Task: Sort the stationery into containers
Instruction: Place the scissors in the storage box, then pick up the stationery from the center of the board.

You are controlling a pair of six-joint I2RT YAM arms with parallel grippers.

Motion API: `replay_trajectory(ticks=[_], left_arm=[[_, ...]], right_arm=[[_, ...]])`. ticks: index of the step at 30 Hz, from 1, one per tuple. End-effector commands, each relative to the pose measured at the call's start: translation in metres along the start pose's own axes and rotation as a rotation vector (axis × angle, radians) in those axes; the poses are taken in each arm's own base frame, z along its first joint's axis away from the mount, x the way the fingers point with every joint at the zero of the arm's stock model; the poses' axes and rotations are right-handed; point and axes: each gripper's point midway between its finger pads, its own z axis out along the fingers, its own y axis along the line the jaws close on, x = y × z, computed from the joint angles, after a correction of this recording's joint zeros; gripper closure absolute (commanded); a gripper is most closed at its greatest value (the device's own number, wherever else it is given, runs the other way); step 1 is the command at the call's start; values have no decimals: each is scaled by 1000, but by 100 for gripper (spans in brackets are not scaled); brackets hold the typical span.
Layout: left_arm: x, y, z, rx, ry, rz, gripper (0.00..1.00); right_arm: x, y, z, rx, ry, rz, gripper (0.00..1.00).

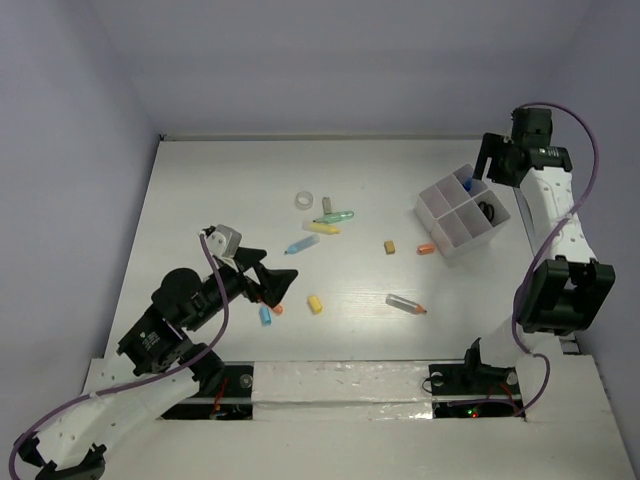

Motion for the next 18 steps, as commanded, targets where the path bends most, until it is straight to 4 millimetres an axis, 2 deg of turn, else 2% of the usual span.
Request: replay_trajectory(ticks=[1, 3, 4, 6, 7, 8, 10, 11, 12, 13, 14, 15, 17, 18], left_arm=[[-5, 2, 4, -19, -15, 7, 1], [-5, 5, 5, -34, -16, 7, 1], [-5, 7, 5, -44, -16, 7, 1], [-6, 16, 5, -94, -26, 6, 1], [-8, 21, 6, -125, -33, 6, 1], [-9, 24, 5, -142, -37, 6, 1], [-10, 32, 5, -187, -48, 4, 1], [-11, 35, 4, -203, -49, 3, 1], [-11, 37, 4, -220, -49, 3, 1], [-12, 42, 4, -249, -57, 2, 1], [-13, 45, 4, -263, -59, 1, 1], [-13, 47, 3, -276, -61, 0, 1], [-15, 52, 3, -308, -68, 1, 1], [-15, 54, 3, -316, -67, 2, 1]], right_arm=[[-25, 68, -48, -190, -151, -45, 18], [-14, 101, -50, -250, -160, -90, 18], [-5, 130, -56, -303, -161, -133, 19], [8, 160, -55, -363, -164, -149, 23], [14, 174, -54, -393, -161, -162, 27], [26, 197, -59, -443, -153, -192, 30], [34, 223, -59, -493, -163, -206, 35], [44, 246, -60, -537, -157, -234, 40], [50, 258, -59, -559, -149, -248, 42], [60, 280, -59, -593, -141, -279, 45], [58, 283, -62, -612, -144, -280, 46], [71, 304, -60, -649, -126, -310, 46], [76, 326, -63, -699, -123, -331, 47], [84, 338, -54, -709, -109, -345, 47]])
